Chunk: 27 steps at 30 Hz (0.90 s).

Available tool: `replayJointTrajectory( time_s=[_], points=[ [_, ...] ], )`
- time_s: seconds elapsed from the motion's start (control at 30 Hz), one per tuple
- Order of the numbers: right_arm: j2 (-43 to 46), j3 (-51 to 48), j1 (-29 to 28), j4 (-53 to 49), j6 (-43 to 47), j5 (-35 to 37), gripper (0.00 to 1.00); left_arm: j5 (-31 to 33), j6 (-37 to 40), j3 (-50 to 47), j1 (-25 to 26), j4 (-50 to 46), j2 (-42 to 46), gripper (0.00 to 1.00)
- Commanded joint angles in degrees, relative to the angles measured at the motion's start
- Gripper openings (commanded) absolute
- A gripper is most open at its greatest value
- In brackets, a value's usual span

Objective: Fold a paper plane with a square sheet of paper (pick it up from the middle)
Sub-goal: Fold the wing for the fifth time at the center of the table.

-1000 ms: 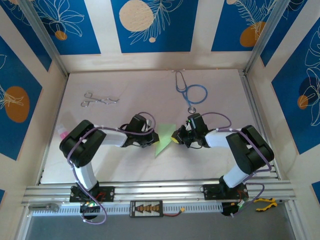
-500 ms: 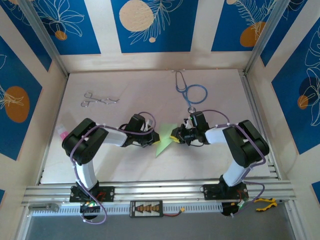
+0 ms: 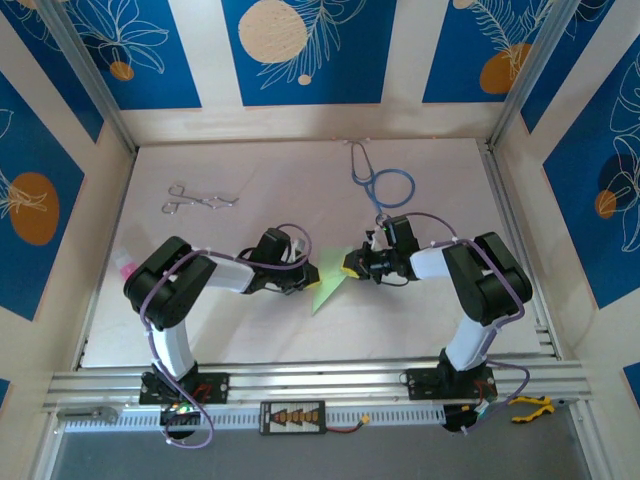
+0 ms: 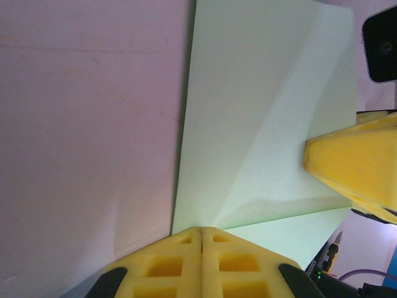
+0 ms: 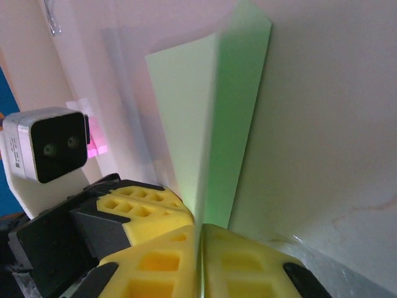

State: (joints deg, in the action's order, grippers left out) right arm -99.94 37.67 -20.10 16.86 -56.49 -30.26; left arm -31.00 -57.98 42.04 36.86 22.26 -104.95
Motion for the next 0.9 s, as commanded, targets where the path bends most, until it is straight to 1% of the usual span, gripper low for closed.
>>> replayJointTrajectory(
  time_s=[0.0, 0.07, 0.13, 0.2, 0.33, 0.47, 0.6, 0.67, 0.77, 0.87],
  points=[
    [-0.6, 1.1, 0.4, -2.8, 0.9, -0.9, 0.05, 0.0, 1.3, 0.8, 1.5, -0.8, -0.9, 0.02],
    [-0.4, 1.1, 0.4, -3.2, 0.4, -0.5, 0.03, 0.3, 1.8, 0.9, 1.5, -1.2, 0.3, 0.06],
    [0.1, 0.8, 0.3, -3.1, -0.5, -0.4, 0.02, 0.9, 2.2, 0.9, 1.5, -1.2, 2.0, 0.18],
    [1.4, 0.7, 0.3, -3.9, -1.4, 0.4, 0.01, 1.7, 3.1, 0.6, 1.6, -1.7, 4.0, 0.24],
    [5.4, 0.3, 0.4, -7.9, -4.5, 5.1, 0.00, 4.4, 7.1, 0.5, 1.9, -4.4, 8.4, 0.35],
    [8.3, -1.6, 0.0, -8.2, -11.8, 9.0, 0.00, 7.8, 14.4, 2.2, 3.8, -10.3, 11.4, 0.37],
    [10.8, -3.6, -0.9, -7.5, -17.6, 12.4, 0.00, 15.2, 23.6, 5.9, 8.3, -20.6, 13.0, 0.38],
    [11.8, -4.1, -1.3, -7.5, -18.8, 13.6, 0.00, 19.7, 27.9, 7.8, 11.3, -24.8, 13.2, 0.39],
    [12.9, -4.2, -1.7, -8.3, -19.3, 14.8, 0.00, 26.4, 32.3, 9.6, 15.5, -28.9, 12.6, 0.40],
    [13.0, -3.6, -1.6, -8.9, -18.8, 14.6, 0.00, 30.3, 35.2, 10.2, 18.2, -30.0, 11.9, 0.42]
  ],
)
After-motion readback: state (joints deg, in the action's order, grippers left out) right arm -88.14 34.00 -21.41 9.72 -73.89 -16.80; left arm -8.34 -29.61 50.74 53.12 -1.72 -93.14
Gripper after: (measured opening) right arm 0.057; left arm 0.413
